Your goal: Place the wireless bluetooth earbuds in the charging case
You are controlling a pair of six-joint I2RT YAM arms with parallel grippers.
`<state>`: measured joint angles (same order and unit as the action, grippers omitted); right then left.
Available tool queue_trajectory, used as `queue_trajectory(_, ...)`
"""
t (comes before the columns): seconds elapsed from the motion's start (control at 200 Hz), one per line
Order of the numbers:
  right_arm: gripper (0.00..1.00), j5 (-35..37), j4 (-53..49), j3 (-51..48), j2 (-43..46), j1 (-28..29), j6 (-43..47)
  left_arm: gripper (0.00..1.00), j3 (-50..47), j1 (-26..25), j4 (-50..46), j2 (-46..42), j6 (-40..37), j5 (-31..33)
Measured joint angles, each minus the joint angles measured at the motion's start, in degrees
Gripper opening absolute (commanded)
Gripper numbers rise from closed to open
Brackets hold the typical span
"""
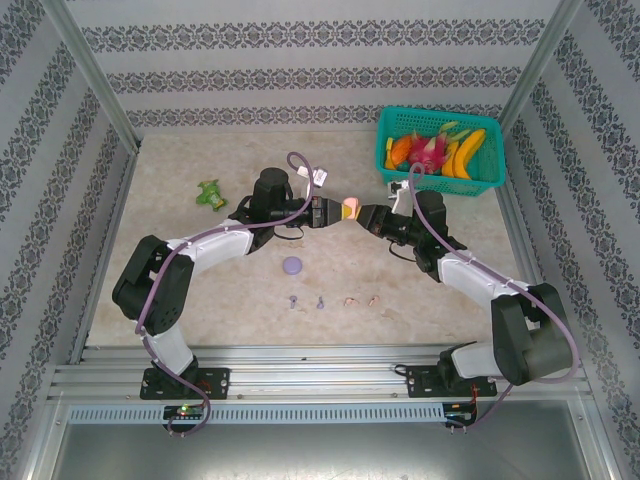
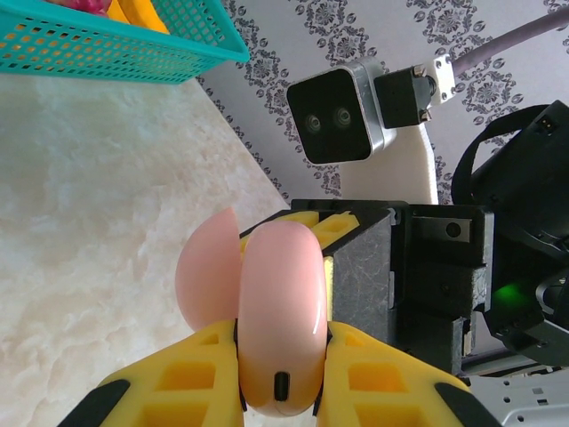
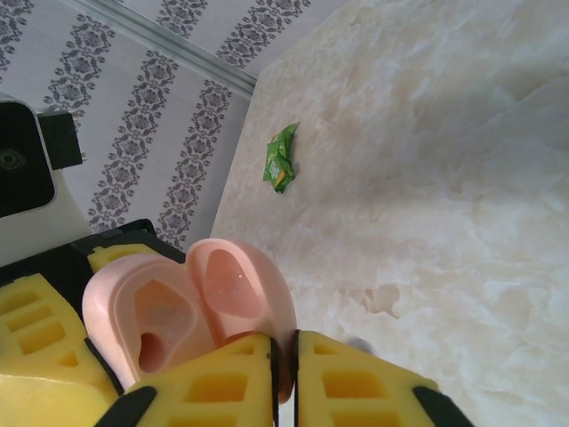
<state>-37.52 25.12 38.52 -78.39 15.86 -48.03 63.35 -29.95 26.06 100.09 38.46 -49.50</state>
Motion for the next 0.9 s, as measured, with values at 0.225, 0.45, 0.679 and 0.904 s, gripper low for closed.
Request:
queue_trajectory(0.225,0.01,0.1,0.0,0.0,0.0,0.0,0.0,0.20,0.0,0.0,0.0,0.0,0.0,0.4)
queue_trajectory(0.45,0.00,0.8,-1.8,1.2,0.0,0.0,0.2,0.66,-0.7,-0.7,0.1,-0.1,0.1,1.9)
queue_trajectory(0.679,0.00,2.1,-7.5,3.3,0.0,0.1,3.3,0.86,-2.0,-0.3,-3.6,-2.4,-1.3,5.6)
queue_trajectory(0.904,0.00,5.1,-20.0,9.6,-1.1,1.9,15.0,0.93,8.9,4.9,-24.7,-4.7,-12.2,4.9)
